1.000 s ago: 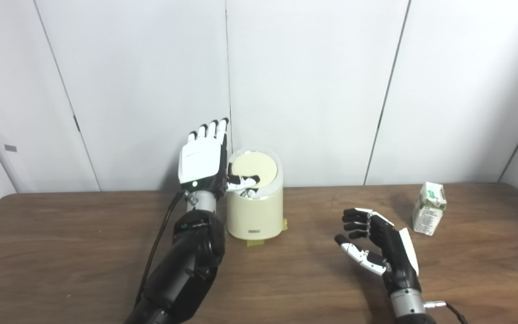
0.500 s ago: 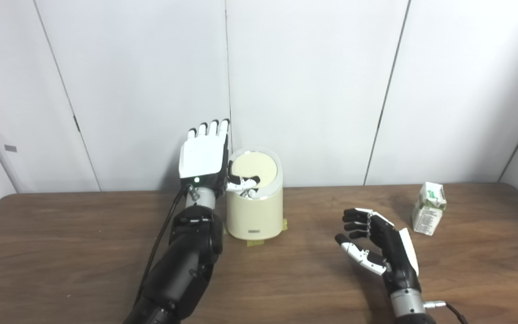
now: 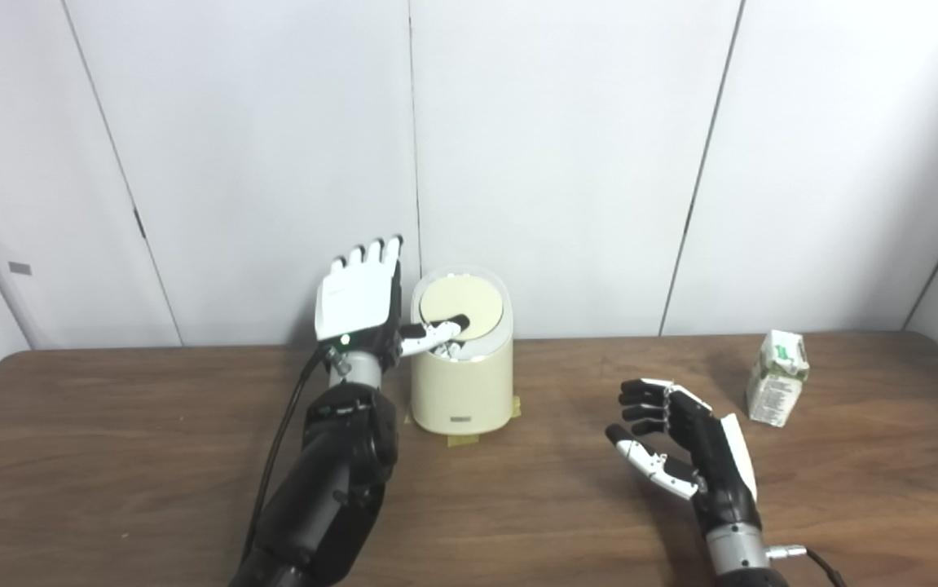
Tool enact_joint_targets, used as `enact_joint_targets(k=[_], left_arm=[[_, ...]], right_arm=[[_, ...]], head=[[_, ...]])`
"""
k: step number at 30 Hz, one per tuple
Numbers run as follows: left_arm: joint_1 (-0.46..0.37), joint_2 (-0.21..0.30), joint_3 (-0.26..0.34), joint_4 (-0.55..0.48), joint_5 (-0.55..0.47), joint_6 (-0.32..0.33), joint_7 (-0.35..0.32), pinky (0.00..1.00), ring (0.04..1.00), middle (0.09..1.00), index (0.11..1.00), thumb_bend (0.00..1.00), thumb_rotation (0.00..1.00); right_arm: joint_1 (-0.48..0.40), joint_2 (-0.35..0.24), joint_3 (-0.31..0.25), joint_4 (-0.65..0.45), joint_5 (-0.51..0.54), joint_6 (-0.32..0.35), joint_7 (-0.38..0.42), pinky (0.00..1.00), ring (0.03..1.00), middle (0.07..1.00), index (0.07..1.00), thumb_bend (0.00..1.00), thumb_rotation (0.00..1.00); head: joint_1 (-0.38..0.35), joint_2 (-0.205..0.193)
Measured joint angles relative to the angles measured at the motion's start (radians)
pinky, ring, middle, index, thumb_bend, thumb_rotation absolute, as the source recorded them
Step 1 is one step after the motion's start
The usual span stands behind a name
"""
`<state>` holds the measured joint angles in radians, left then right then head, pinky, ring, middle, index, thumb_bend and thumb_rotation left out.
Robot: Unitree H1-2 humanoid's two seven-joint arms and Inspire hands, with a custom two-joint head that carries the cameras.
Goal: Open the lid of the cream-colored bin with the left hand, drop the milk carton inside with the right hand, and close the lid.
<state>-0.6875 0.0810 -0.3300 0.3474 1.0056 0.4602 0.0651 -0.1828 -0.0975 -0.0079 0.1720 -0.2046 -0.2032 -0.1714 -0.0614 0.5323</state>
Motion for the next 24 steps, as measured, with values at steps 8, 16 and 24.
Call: enact_joint_targets(k=[8,16,24], left_arm=[[0.044,0.007,0.029,-0.14,-0.093,-0.028,0.015,1.0,1.0,1.0,1.0,0.72,1.0],[0.188,0.031,0.05,-0.325,-0.135,-0.127,0.058,1.0,1.0,1.0,1.0,0.66,1.0],[0.334,0.053,0.135,-0.421,-0.222,-0.183,0.093,0.91,1.0,1.0,1.0,0.58,1.0]], right_arm=[[-0.001,0.002,0.0,0.003,0.007,-0.002,0.002,0.56,0.629,0.655,0.637,0.29,0.19],[-0.001,0.001,0.001,0.002,-0.002,-0.001,0.0,0.55,0.624,0.652,0.64,0.29,0.18],[0.002,0.005,-0.01,-0.004,0.014,0.002,0.0,0.56,0.638,0.652,0.635,0.31,0.16]], head=[[-0.002,0.002],[0.0,0.0],[0.002,0.0]])
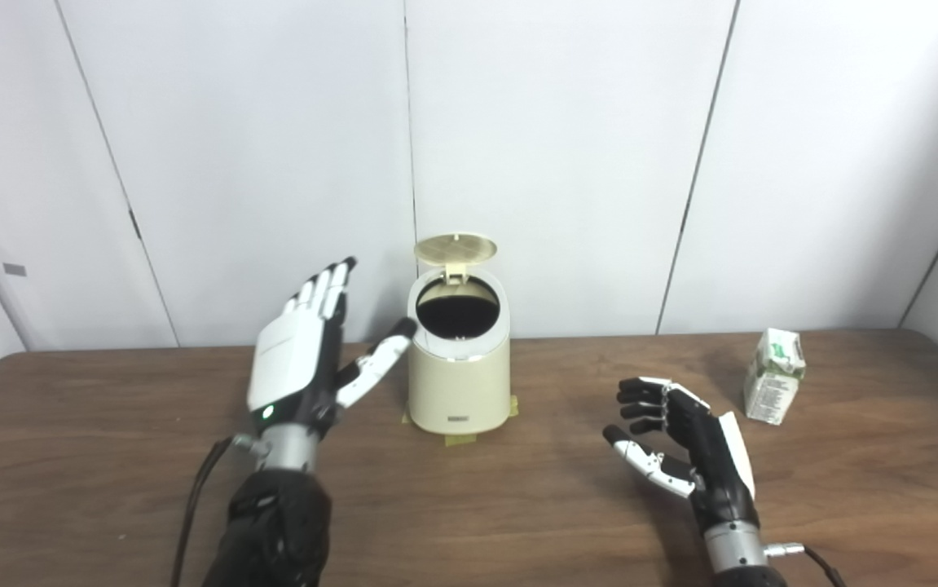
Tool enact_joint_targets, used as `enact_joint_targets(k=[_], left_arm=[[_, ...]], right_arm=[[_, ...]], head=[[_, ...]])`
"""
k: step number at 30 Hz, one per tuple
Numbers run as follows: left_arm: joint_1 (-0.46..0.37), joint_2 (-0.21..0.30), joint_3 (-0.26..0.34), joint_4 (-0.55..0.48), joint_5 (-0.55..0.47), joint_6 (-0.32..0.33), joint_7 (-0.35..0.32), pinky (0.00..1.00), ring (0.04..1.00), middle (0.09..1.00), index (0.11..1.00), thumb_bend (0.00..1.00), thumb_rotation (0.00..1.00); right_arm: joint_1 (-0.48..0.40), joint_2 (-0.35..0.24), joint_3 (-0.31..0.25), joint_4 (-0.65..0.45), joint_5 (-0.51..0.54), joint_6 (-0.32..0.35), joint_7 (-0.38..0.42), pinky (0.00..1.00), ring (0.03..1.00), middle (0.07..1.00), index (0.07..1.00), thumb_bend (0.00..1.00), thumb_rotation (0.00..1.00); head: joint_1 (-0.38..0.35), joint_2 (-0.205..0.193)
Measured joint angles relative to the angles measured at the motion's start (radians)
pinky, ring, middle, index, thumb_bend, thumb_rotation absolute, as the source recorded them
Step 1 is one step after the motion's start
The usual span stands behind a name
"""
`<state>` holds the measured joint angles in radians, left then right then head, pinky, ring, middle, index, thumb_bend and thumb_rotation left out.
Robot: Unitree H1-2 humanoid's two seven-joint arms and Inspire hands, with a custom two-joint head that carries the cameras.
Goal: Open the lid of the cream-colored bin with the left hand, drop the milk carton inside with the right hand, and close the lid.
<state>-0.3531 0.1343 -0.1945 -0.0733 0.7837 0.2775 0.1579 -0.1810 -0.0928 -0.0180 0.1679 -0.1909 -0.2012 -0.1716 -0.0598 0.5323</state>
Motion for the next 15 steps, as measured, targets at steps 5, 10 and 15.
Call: enact_joint_targets(k=[5,10,15], left_arm=[[0.103,-0.008,0.049,-0.051,-0.082,-0.07,0.036,0.89,0.973,0.993,0.992,0.54,1.0],[0.191,-0.017,0.098,-0.085,-0.269,-0.235,0.042,0.88,0.948,0.969,0.968,0.45,0.97],[0.257,0.0,0.106,-0.09,-0.424,-0.405,0.017,0.84,0.908,0.929,0.928,0.44,0.75]], right_arm=[[0.031,0.018,-0.028,-0.056,0.065,0.035,0.01,0.6,0.659,0.667,0.648,0.35,0.25],[0.055,0.026,-0.032,-0.103,0.081,0.019,0.02,0.63,0.688,0.696,0.685,0.52,0.41],[0.037,-0.035,-0.037,-0.088,0.115,-0.091,0.077,0.68,0.728,0.747,0.745,0.73,0.55]], head=[[0.0,-0.002],[-0.003,-0.003],[-0.009,-0.002]])
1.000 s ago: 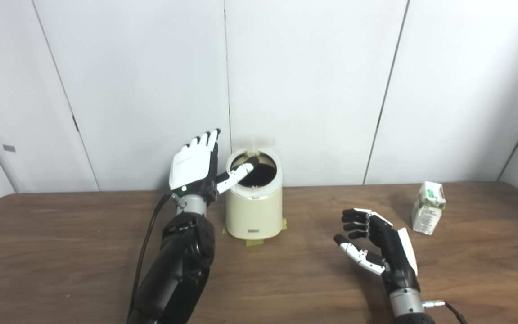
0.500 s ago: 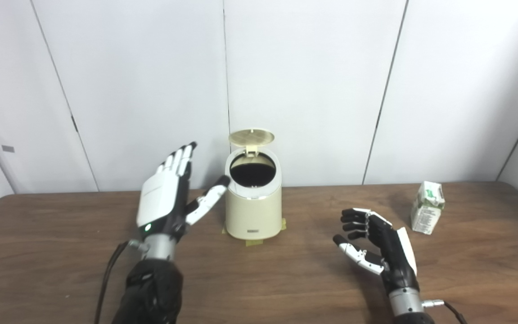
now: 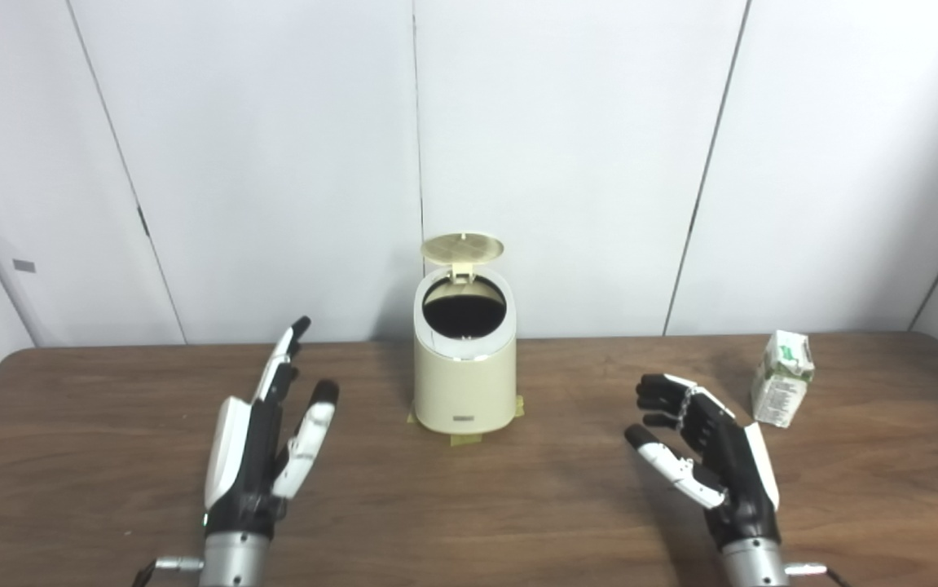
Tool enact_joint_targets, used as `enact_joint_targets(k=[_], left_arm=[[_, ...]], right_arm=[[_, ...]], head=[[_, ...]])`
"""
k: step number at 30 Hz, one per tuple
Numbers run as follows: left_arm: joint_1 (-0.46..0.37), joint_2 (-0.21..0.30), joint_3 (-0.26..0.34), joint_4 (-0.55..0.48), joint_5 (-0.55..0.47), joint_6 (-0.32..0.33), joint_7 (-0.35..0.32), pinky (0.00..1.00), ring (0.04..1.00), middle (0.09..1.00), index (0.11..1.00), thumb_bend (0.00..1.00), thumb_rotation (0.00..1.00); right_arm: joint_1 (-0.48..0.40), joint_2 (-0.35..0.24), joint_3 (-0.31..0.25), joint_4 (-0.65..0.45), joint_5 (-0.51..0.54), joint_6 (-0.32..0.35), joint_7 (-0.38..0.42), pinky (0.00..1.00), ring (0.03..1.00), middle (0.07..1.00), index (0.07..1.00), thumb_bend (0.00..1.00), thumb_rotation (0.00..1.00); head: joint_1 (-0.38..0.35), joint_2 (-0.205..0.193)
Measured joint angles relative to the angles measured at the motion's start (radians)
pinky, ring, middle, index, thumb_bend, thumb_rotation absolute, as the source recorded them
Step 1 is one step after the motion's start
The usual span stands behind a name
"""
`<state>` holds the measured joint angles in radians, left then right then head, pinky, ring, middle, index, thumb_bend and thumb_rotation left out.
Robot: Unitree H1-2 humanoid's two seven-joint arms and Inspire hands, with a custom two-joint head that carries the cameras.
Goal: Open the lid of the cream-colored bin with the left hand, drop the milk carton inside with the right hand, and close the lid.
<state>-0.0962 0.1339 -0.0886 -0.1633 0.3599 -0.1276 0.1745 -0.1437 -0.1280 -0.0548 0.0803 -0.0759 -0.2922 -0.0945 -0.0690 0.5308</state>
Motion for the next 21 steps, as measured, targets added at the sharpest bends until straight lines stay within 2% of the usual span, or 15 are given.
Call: enact_joint_targets(k=[3,6,10,13,17,21], left_arm=[[0.047,-0.001,0.008,0.0,-0.053,-0.039,-0.022,0.85,0.917,0.931,0.923,0.42,0.74],[0.08,-0.003,0.015,0.001,-0.088,-0.058,-0.033,0.85,0.919,0.932,0.921,0.43,0.76],[0.089,-0.002,0.021,0.014,-0.129,-0.095,-0.057,0.84,0.916,0.933,0.925,0.42,0.71],[0.114,-0.001,0.031,0.019,-0.134,-0.113,-0.066,0.84,0.911,0.925,0.917,0.39,0.72],[0.156,-0.003,0.05,0.02,-0.193,-0.146,-0.073,0.83,0.887,0.891,0.878,0.39,0.66],[0.161,-0.004,0.073,0.03,-0.254,-0.213,-0.075,0.86,0.892,0.889,0.877,0.35,0.75]], right_arm=[[-0.036,-0.066,-0.02,0.025,-0.003,-0.049,0.015,0.66,0.737,0.759,0.763,0.79,0.59],[-0.066,-0.107,-0.035,-0.03,-0.021,-0.028,0.017,0.66,0.739,0.765,0.77,0.8,0.57],[-0.118,-0.123,-0.041,-0.06,-0.028,-0.008,0.025,0.66,0.736,0.751,0.768,0.84,0.53],[-0.14,-0.145,-0.054,-0.025,-0.027,0.001,0.041,0.65,0.719,0.736,0.757,0.86,0.54],[-0.154,-0.197,-0.081,0.055,-0.024,0.004,0.049,0.66,0.724,0.735,0.754,0.88,0.53],[-0.174,-0.216,-0.101,0.069,-0.014,0.007,0.05,0.66,0.732,0.744,0.762,0.84,0.48]], head=[[-0.003,-0.002],[-0.008,0.0],[-0.011,0.0],[-0.009,0.002],[-0.014,0.002],[-0.014,0.002]])
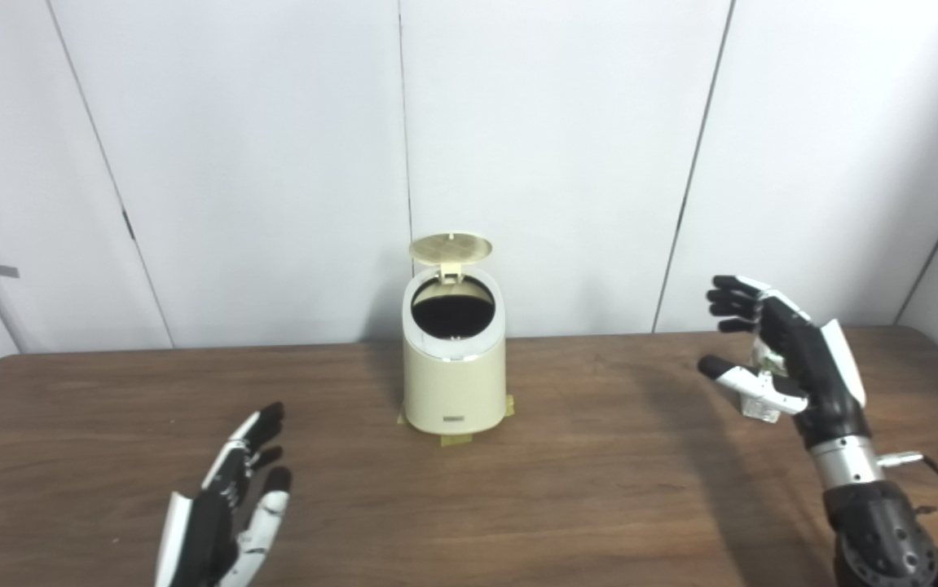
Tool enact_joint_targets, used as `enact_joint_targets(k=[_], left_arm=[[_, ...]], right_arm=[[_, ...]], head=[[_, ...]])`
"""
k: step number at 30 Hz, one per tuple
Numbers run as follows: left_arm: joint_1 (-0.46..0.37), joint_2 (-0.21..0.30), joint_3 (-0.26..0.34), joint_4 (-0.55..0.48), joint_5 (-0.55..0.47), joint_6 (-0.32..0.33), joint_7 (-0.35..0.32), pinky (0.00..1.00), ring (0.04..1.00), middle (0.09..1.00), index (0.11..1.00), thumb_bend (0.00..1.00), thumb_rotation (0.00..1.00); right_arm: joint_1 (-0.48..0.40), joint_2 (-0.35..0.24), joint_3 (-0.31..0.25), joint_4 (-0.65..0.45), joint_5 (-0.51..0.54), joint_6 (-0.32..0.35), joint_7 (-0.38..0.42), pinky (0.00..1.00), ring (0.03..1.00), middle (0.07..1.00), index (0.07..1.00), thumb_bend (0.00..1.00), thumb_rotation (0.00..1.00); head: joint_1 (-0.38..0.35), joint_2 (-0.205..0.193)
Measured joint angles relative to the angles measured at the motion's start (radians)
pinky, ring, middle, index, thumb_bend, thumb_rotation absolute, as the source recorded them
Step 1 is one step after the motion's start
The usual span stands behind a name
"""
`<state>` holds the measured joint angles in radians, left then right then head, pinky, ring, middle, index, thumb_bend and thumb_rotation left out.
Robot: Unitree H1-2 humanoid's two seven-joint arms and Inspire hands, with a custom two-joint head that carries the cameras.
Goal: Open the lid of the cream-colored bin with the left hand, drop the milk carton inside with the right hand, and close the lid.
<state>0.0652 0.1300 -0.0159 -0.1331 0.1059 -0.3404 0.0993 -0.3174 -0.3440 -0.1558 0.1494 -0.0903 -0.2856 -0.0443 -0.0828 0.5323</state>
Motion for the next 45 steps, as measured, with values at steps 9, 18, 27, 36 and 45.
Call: enact_joint_targets(k=[9,18,27,36,45], left_arm=[[-0.006,-0.007,0.016,0.018,-0.036,-0.031,-0.021,0.85,0.886,0.882,0.864,0.36,0.73],[-0.009,-0.008,0.022,0.023,-0.034,-0.034,-0.025,0.86,0.888,0.883,0.86,0.41,0.72],[-0.009,-0.009,0.025,0.022,-0.032,-0.034,-0.029,0.86,0.886,0.882,0.862,0.42,0.7],[-0.008,-0.009,0.028,0.021,-0.032,-0.034,-0.034,0.84,0.88,0.881,0.859,0.41,0.68],[-0.002,-0.008,0.034,0.016,-0.032,-0.029,-0.042,0.84,0.88,0.88,0.857,0.41,0.66]], right_arm=[[-0.057,-0.06,0.001,-0.044,0.025,0.081,0.063,0.51,0.807,0.806,0.792,0.85,0.42],[-0.126,-0.131,-0.003,0.068,0.041,0.067,0.107,0.78,0.827,0.793,0.777,0.86,0.25],[-0.153,-0.17,-0.001,0.177,-0.067,0.004,0.066,0.71,0.838,0.818,0.788,0.92,0.17],[-0.153,-0.206,0.029,0.188,-0.114,0.045,0.1,0.82,0.991,0.994,0.951,1.0,0.32],[-0.137,-0.218,0.069,0.228,-0.134,0.111,0.143,0.87,0.989,0.997,0.961,0.96,0.16]], head=[[-0.006,0.003],[-0.009,0.008],[-0.014,0.009],[-0.017,0.015],[-0.011,0.017]])
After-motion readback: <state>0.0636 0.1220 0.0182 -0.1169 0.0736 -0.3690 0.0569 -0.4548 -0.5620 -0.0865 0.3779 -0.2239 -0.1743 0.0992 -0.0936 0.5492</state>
